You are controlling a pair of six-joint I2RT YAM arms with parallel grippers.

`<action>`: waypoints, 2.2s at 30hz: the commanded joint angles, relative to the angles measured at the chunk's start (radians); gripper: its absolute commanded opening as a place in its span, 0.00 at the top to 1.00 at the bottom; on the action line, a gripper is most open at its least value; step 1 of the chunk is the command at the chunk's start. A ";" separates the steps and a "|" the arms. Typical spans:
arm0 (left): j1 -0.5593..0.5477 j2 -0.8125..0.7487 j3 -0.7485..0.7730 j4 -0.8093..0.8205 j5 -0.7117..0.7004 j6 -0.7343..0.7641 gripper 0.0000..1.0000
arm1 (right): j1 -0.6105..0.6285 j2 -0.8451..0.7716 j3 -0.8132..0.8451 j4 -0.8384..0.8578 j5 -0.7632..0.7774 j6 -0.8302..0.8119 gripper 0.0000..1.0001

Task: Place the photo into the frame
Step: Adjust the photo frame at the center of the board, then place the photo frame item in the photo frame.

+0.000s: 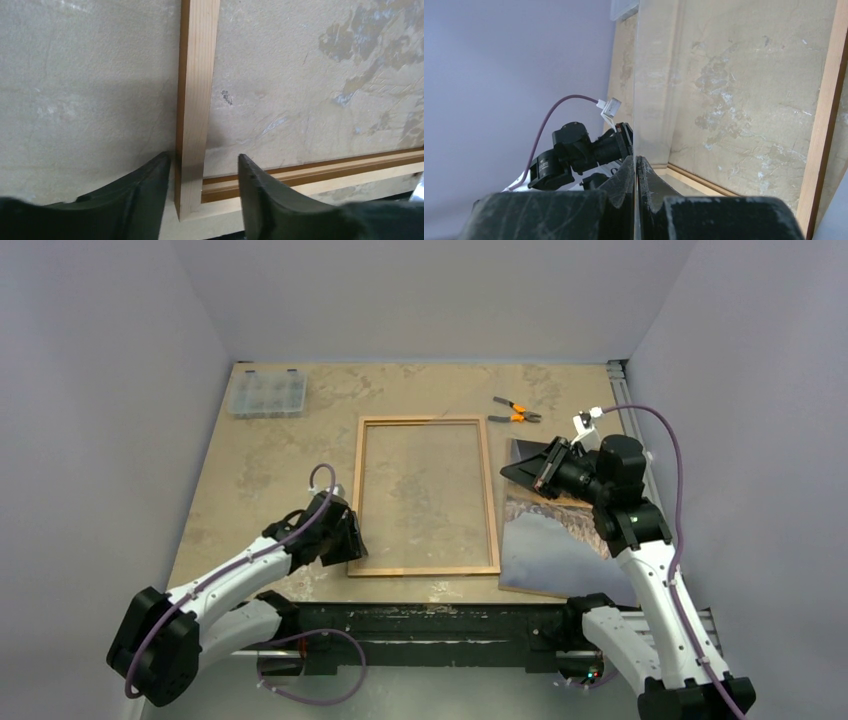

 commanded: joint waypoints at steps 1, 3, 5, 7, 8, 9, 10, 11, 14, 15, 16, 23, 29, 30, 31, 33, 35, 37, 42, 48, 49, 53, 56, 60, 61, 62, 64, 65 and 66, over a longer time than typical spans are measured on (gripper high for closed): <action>-0.004 -0.012 0.004 -0.076 0.035 -0.014 0.41 | 0.000 -0.028 0.008 0.108 0.008 0.011 1.00; -0.004 -0.034 0.018 -0.084 0.062 -0.020 0.32 | 0.000 -0.026 -0.005 0.131 -0.002 0.013 1.00; -0.004 -0.057 0.034 -0.085 0.089 -0.020 0.26 | 0.000 -0.019 -0.006 0.134 -0.006 0.006 1.00; -0.003 -0.071 0.059 -0.106 0.103 -0.021 0.21 | 0.000 -0.020 -0.013 0.150 -0.007 0.002 1.00; -0.003 -0.078 0.070 -0.115 0.106 -0.022 0.20 | 0.000 -0.021 -0.017 0.164 -0.007 0.002 1.00; -0.001 -0.086 0.085 -0.129 0.109 -0.021 0.19 | 0.000 -0.022 -0.021 0.189 -0.010 0.000 1.00; 0.002 -0.090 0.100 -0.143 0.109 -0.019 0.18 | 0.000 -0.022 -0.025 0.213 -0.016 0.002 1.00; 0.009 -0.094 0.113 -0.150 0.114 -0.014 0.18 | 0.000 -0.020 -0.028 0.234 -0.027 0.004 1.00; 0.046 -0.091 0.141 -0.144 0.148 0.003 0.18 | 0.000 -0.004 -0.031 0.275 -0.060 0.002 1.00; 0.061 -0.087 0.145 -0.132 0.164 0.012 0.18 | -0.001 0.002 -0.031 0.288 -0.068 -0.001 1.00; 0.080 -0.084 0.149 -0.118 0.181 0.017 0.18 | 0.000 0.006 -0.033 0.300 -0.075 -0.002 1.00; 0.171 -0.032 0.212 -0.104 0.237 0.053 0.18 | 0.000 0.031 -0.029 0.324 -0.081 -0.010 1.00; 0.246 -0.011 0.199 -0.071 0.293 0.050 0.22 | 0.000 0.053 -0.105 0.488 -0.096 0.087 1.00; 0.260 -0.007 0.194 -0.068 0.301 0.047 0.23 | 0.001 0.060 -0.108 0.496 -0.093 0.089 1.00; 0.269 -0.007 0.191 -0.064 0.302 0.047 0.25 | 0.000 0.068 -0.111 0.503 -0.095 0.093 1.00; 0.284 -0.007 0.191 -0.075 0.282 0.058 0.28 | 0.001 0.083 -0.124 0.539 -0.100 0.115 1.00; 0.293 -0.001 0.195 -0.096 0.248 0.070 0.33 | 0.003 0.096 -0.140 0.586 -0.105 0.146 1.00; 0.297 0.009 0.196 -0.112 0.226 0.074 0.36 | 0.010 0.117 -0.141 0.595 -0.105 0.150 1.00; 0.297 0.047 0.182 -0.097 0.195 0.070 0.48 | 0.020 0.142 -0.147 0.621 -0.096 0.161 1.00; 0.297 0.119 0.167 -0.060 0.179 0.054 0.56 | 0.028 0.159 -0.168 0.654 -0.067 0.167 1.00; 0.297 0.127 0.165 -0.052 0.176 0.054 0.58 | 0.030 0.161 -0.174 0.665 -0.063 0.173 1.00; 0.297 0.160 0.151 -0.017 0.170 0.046 0.66 | 0.037 0.170 -0.205 0.714 -0.033 0.202 1.00; 0.297 0.177 0.148 -0.011 0.160 0.046 0.68 | 0.048 0.183 -0.219 0.740 -0.019 0.213 1.00; 0.296 0.195 0.130 0.013 0.149 0.047 0.69 | 0.060 0.206 -0.220 0.751 -0.005 0.204 1.00; 0.297 0.208 0.125 0.018 0.149 0.049 0.70 | 0.065 0.210 -0.220 0.756 0.000 0.202 1.00; 0.297 0.217 0.121 0.026 0.152 0.049 0.70 | 0.067 0.216 -0.220 0.759 0.002 0.198 1.00; 0.297 0.232 0.118 0.035 0.156 0.055 0.70 | 0.073 0.228 -0.218 0.762 0.008 0.193 1.00; 0.296 0.235 0.118 0.036 0.159 0.058 0.73 | 0.077 0.232 -0.216 0.764 0.008 0.192 1.00; 0.296 0.235 0.118 0.038 0.158 0.058 0.74 | 0.080 0.237 -0.212 0.766 0.008 0.188 1.00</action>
